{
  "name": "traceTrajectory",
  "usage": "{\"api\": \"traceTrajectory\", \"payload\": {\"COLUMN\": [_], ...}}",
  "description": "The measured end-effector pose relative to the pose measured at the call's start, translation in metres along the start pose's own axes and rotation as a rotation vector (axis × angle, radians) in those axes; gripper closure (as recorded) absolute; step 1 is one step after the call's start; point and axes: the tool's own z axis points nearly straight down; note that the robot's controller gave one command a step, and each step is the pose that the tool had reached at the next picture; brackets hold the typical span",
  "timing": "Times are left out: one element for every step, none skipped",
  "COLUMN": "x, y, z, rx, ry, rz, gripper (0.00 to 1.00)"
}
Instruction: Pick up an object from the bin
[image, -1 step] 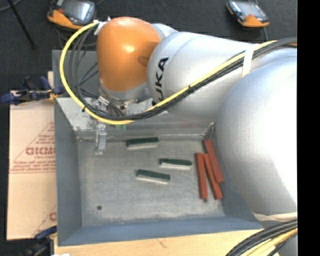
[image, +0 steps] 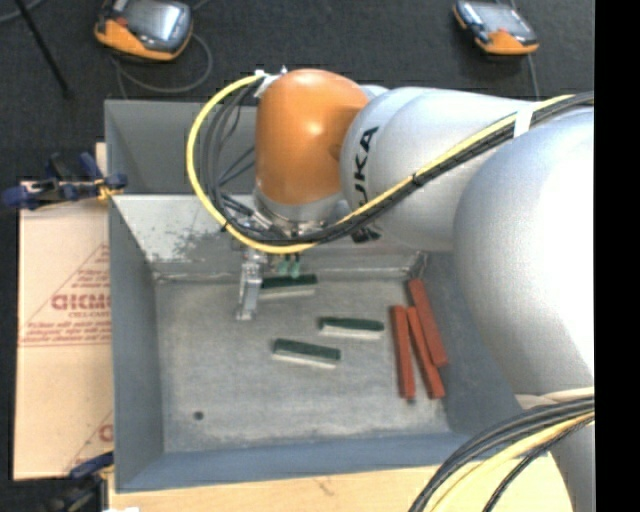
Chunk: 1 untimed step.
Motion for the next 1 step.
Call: {"api": "traceTrajectory", "payload": {"x": [0.0454], "y": [-0.0472], "z": [0.0604], "rx": [-0.002], "ry": [0.001], "rz": [-0.361], "gripper": [0.0]}}
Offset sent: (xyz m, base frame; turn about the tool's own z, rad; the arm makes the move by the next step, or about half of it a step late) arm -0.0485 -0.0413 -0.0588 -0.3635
